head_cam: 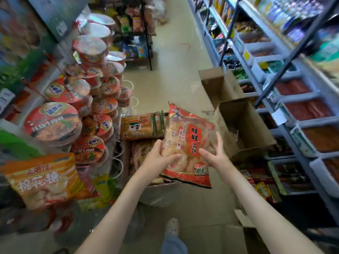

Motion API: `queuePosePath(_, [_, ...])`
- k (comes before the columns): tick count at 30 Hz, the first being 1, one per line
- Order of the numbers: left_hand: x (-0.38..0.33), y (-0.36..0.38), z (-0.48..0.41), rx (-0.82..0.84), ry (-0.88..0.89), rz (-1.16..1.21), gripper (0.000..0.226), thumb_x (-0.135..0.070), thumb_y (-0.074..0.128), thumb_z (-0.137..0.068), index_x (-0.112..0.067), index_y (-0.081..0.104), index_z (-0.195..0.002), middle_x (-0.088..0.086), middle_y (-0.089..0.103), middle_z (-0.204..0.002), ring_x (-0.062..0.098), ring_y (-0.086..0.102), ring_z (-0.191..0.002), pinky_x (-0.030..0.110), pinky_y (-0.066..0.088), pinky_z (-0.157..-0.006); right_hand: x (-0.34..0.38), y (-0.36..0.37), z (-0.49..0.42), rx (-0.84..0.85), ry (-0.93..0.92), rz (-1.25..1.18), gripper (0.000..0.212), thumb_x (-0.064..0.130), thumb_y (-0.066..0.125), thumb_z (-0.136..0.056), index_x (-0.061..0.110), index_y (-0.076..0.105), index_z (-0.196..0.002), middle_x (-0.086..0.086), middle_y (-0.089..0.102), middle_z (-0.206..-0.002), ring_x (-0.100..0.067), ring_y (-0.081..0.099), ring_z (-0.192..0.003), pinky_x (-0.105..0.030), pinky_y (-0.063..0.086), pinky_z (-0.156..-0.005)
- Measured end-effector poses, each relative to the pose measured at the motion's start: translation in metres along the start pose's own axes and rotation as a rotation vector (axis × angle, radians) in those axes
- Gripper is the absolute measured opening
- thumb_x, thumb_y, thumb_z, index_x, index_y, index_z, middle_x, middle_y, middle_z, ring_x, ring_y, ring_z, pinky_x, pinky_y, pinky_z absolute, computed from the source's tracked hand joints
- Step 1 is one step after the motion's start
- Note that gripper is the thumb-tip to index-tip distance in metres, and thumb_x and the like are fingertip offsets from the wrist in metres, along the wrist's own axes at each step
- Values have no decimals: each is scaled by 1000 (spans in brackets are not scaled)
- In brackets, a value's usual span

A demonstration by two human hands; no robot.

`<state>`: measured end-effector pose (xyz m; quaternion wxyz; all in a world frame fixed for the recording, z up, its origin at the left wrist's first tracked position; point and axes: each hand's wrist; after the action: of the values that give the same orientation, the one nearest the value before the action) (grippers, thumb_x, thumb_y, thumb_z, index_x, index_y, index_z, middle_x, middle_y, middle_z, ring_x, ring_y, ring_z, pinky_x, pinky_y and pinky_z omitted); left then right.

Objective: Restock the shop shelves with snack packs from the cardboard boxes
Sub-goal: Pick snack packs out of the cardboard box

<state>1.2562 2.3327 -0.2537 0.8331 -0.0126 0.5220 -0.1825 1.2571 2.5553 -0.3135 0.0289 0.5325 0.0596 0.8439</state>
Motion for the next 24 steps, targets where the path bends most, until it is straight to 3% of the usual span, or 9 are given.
queuePosePath(2, [-25,41,11,98,72,8,40,-24,78,-80,-25,51,-109,-1,68,-111,14,68,-97,35,57,-85,17,-46,39,-57,-12,-187,104,35,84,-72,51,11,-144,-1,46,-144,-26,54,-124,-52,48,-97])
queuePosePath(5, [-62,112,22,204,186,-24,36,-23,80,-77,-26,53,-100,-2,69,-101,10,68,-91,30,55,-82,43,-112,105,-144,-123,-321,73,22,75,-78,21,38,-140,-8,62,-128,-28,62,-114,-51,44,-102])
queuePosePath(8, [-95,187,28,333,302,-119,53,-46,83,-62,-26,54,-102,-1,69,-104,16,67,-96,43,54,-89,65,-169,176,-416,-301,-290,59,12,77,-70,7,57,-126,-12,69,-114,-30,66,-105,-48,50,-94])
queuePosePath(10, [-109,238,22,422,390,-180,59,-62,84,-54,-41,55,-101,-1,70,-107,22,67,-101,52,53,-90,75,-207,224,-602,-395,-264,58,10,77,-65,8,59,-120,-10,71,-107,-28,68,-99,-43,53,-85])
queuePosePath(12, [-132,293,29,456,501,-235,56,-70,78,-56,-50,51,-102,-2,69,-107,19,67,-98,50,53,-91,81,-243,269,-750,-474,-215,61,10,83,-64,14,58,-120,-8,72,-108,-29,67,-102,-47,54,-87])
queuePosePath(16, [-183,394,70,520,769,-347,59,-42,68,-86,-22,39,-135,-4,64,-109,16,64,-99,32,50,-83,93,-296,352,-1020,-633,-120,53,10,79,-75,28,54,-118,6,71,-104,-16,67,-100,-44,55,-88])
queuePosePath(18, [-203,438,89,560,895,-418,66,-34,63,-92,-19,28,-146,-9,55,-114,12,57,-107,26,42,-84,97,-312,389,-1155,-693,-55,50,12,80,-75,36,54,-111,11,70,-104,-11,66,-99,-40,54,-90])
queuePosePath(22, [-232,508,114,601,1222,-428,78,-35,61,-93,-15,15,-153,4,35,-150,19,33,-138,30,30,-110,98,-334,449,-1420,-771,39,52,11,79,-76,38,51,-111,14,65,-107,-2,64,-99,-29,52,-90])
queuePosePath(24, [-245,537,126,573,1421,-428,79,-34,61,-93,-11,14,-153,11,30,-153,23,25,-141,32,23,-113,96,-339,476,-1535,-821,68,53,7,76,-79,31,49,-117,13,63,-109,2,63,-98,-18,52,-82])
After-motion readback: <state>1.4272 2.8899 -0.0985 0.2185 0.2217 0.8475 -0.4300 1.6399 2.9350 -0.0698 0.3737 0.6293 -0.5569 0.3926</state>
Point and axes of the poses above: each hand's wrist, its own z-axis away from the middle knuckle, its own y-axis out of the palm, x = y × z
